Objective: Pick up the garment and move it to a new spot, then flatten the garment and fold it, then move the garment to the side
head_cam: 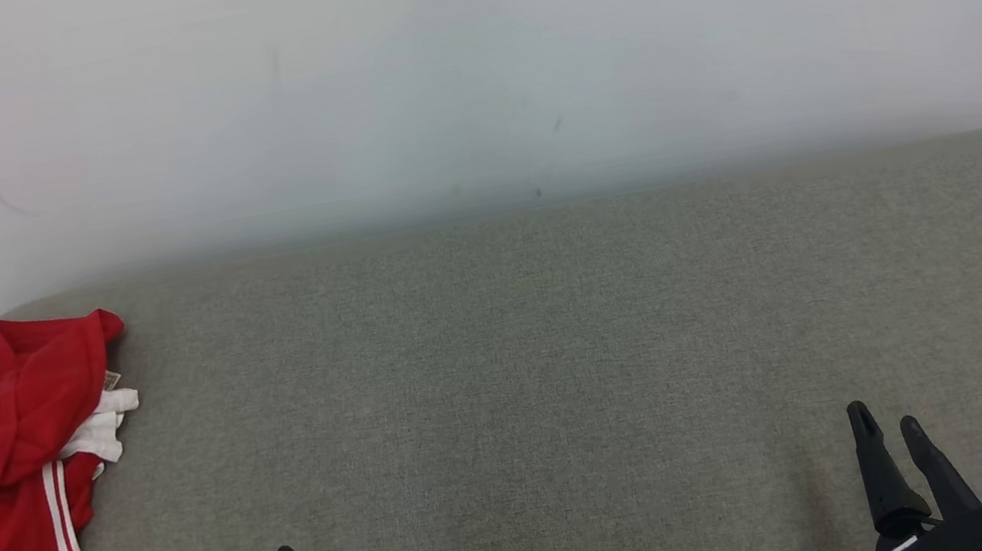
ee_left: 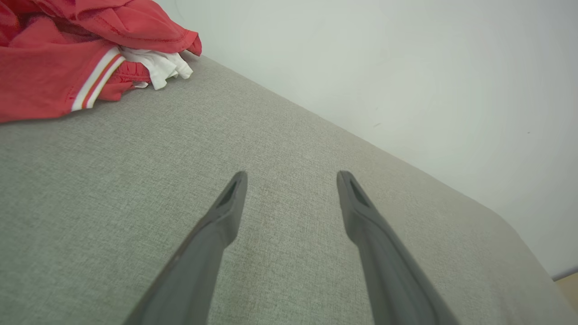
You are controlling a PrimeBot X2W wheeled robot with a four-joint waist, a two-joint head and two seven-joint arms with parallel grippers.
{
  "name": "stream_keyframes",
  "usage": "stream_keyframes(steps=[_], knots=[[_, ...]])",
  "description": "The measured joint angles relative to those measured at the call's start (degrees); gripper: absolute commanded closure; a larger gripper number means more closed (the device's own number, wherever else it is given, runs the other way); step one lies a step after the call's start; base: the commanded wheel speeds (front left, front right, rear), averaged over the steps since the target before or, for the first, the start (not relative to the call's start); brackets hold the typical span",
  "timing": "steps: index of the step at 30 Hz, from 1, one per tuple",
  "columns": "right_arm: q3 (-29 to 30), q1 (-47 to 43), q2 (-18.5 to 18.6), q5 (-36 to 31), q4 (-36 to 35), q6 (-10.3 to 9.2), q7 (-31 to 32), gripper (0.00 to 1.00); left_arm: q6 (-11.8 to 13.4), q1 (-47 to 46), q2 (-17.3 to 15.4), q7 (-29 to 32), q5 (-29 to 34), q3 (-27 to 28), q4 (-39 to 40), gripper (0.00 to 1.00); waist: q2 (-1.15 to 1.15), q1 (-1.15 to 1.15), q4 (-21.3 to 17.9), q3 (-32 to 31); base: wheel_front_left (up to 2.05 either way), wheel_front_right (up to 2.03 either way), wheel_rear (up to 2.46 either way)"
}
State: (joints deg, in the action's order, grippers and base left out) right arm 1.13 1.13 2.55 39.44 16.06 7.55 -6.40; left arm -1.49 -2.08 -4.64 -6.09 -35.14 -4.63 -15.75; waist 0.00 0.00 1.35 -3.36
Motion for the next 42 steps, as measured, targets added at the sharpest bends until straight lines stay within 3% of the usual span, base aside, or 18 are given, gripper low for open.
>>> stream_keyframes(steps=[11,42], knots=[[0.6,0.1,0.0,-10.5,-0.2,0.00,1.0,0.00,1.0,0.0,-1.1,-2.0,7.7,-1.8,-1.9,0.00,0.00,0.00,0.2,-0.8,0.00,0.00,0.00],[-0.1,-0.2,0.1,-25.5,-0.3,0.00,0.6,0.00,0.5,0.0,-1.9,-6.2,18.5,-2.6,-5.2,0.00,0.00,0.00,0.8,-3.0,0.00,0.00,0.00]])
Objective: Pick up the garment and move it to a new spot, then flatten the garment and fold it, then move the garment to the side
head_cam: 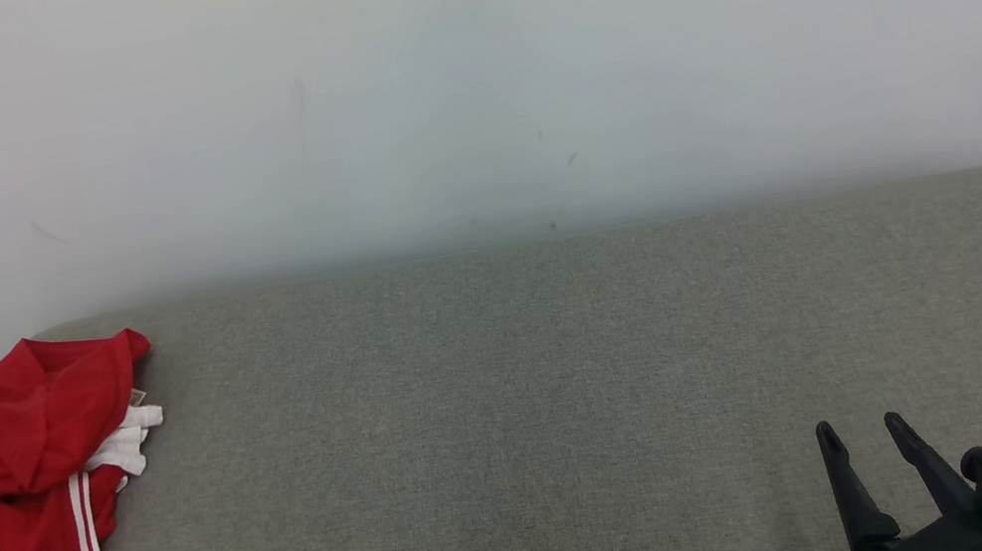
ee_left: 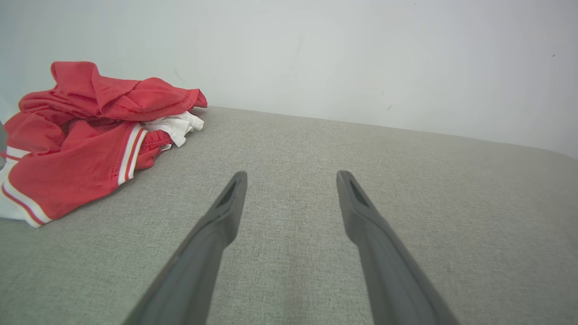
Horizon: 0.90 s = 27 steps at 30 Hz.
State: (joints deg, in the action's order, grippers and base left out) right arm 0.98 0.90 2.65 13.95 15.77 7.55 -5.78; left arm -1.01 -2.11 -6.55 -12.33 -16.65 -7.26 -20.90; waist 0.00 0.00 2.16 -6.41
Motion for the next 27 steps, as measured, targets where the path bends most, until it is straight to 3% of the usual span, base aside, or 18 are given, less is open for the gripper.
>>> stream_keyframes(steps=[27], knots=[[-1.3,0.0,0.1,-8.9,1.2,0.00,-1.5,0.00,-0.5,0.7,-0.3,-2.7,6.9,-0.7,-0.8,0.00,0.00,0.00,0.2,-1.4,0.00,0.00,0.00]])
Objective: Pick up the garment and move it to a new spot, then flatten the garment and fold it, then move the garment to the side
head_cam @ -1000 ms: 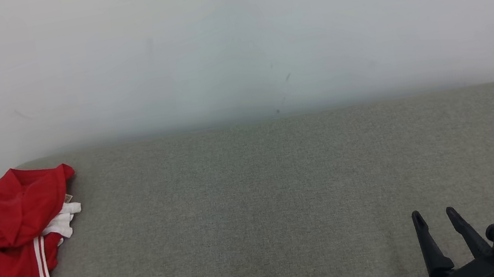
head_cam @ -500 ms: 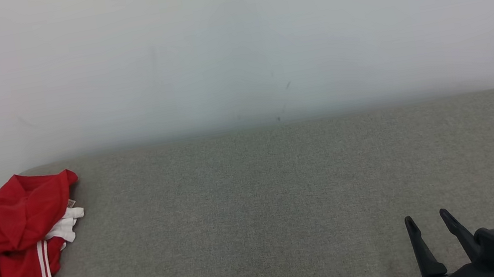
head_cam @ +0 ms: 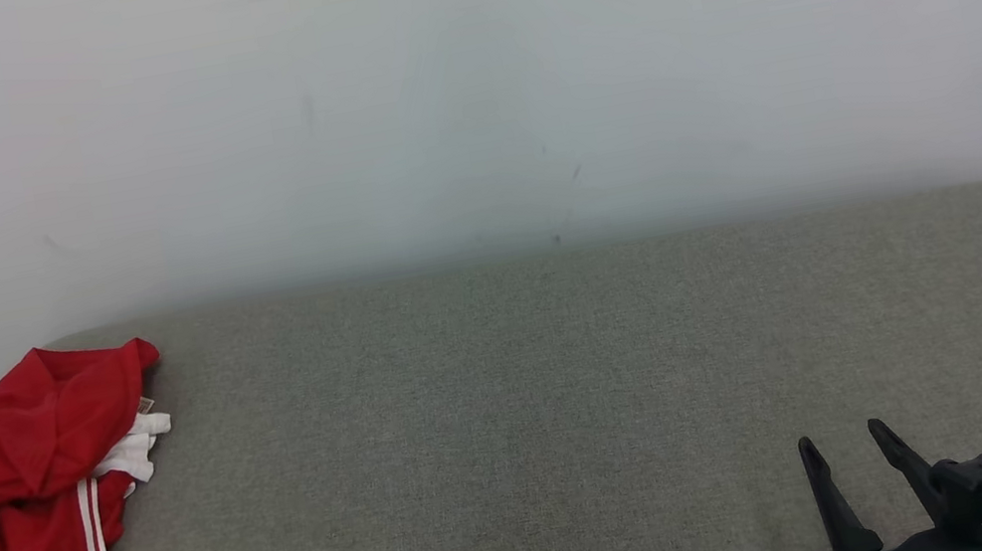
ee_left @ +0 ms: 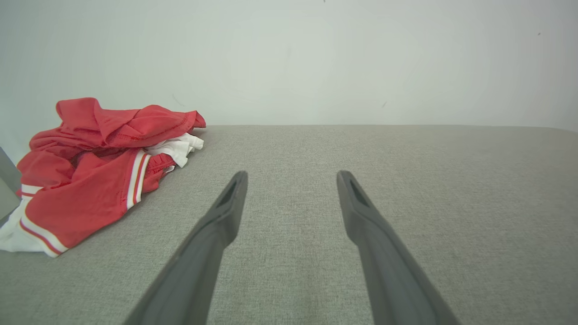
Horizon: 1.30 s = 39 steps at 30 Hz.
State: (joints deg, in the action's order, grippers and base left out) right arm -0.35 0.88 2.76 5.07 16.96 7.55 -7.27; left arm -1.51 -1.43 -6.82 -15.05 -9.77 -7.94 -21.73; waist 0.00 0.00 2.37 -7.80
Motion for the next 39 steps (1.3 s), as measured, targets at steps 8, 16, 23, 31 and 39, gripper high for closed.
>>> stream_keyframes(steps=[8,16,23,31,39], knots=[[0.0,0.0,0.0,0.0,0.0,0.00,-0.1,0.00,-0.1,0.0,0.1,0.0,-0.3,0.2,-0.3,0.00,0.00,0.00,0.1,0.0,0.00,0.00,0.00],[-0.7,0.0,0.0,2.1,-0.1,0.00,-0.5,0.00,-1.2,-0.1,0.9,0.0,-3.2,0.6,-1.1,0.00,0.00,0.00,1.0,0.2,0.00,0.00,0.00],[-4.0,0.0,0.0,5.2,-0.6,0.00,-0.9,0.00,-4.4,-1.0,1.2,0.0,-9.5,1.5,0.5,0.00,0.00,0.00,4.0,0.3,0.00,0.00,0.00],[-5.4,0.0,0.0,7.1,0.0,0.00,-1.6,0.00,-5.0,-1.0,-1.8,0.5,-10.5,1.1,2.3,0.00,0.00,0.00,9.8,0.5,0.00,0.00,0.00],[-5.7,0.3,0.1,7.9,1.3,0.00,-2.9,0.00,-2.0,-0.6,-4.6,1.0,-9.1,2.5,4.3,0.00,0.00,0.01,18.4,0.8,0.00,0.00,0.00]])
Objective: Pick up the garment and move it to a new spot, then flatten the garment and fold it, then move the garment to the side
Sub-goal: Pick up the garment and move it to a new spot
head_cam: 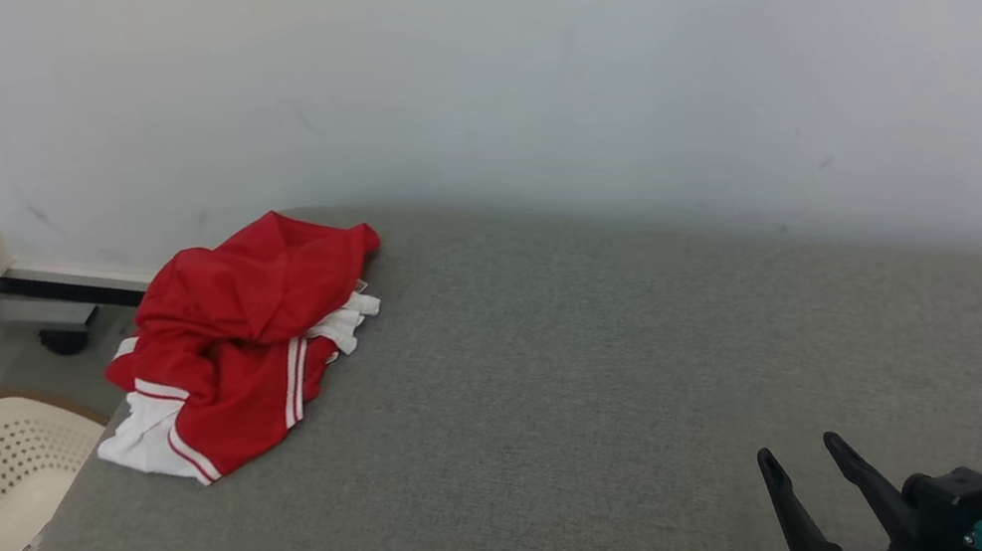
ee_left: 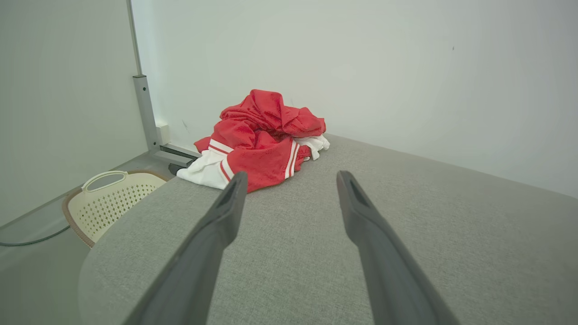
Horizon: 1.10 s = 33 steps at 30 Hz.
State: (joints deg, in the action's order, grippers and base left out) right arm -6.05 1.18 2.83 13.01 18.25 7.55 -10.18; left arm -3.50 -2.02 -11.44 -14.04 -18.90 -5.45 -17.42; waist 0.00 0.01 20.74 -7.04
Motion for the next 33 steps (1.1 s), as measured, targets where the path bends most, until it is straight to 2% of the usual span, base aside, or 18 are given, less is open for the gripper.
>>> stream_keyframes(steps=[7,19,29,33], knots=[[-2.4,3.9,0.0,-0.3,1.1,0.00,0.1,0.00,2.6,2.2,-0.7,-0.3,-0.6,3.0,2.3,0.00,0.00,0.00,5.0,1.4,0.00,0.00,0.00],[-5.2,8.4,0.0,-0.6,4.1,0.00,-0.4,0.00,5.5,5.9,-1.3,-0.8,-1.5,7.4,5.9,0.00,0.00,0.00,7.6,4.4,0.00,0.00,0.00],[-6.0,9.3,0.0,-0.4,5.2,0.00,-0.8,0.00,6.0,6.7,-0.3,-0.9,-1.3,6.3,7.3,0.00,0.00,-0.01,7.8,4.8,0.00,0.00,0.00],[-6.9,9.3,0.0,-0.5,5.1,0.00,-0.3,0.00,4.8,3.7,-0.4,0.8,-1.4,4.8,5.5,0.00,0.00,-0.01,8.1,5.2,0.00,0.00,0.00]])
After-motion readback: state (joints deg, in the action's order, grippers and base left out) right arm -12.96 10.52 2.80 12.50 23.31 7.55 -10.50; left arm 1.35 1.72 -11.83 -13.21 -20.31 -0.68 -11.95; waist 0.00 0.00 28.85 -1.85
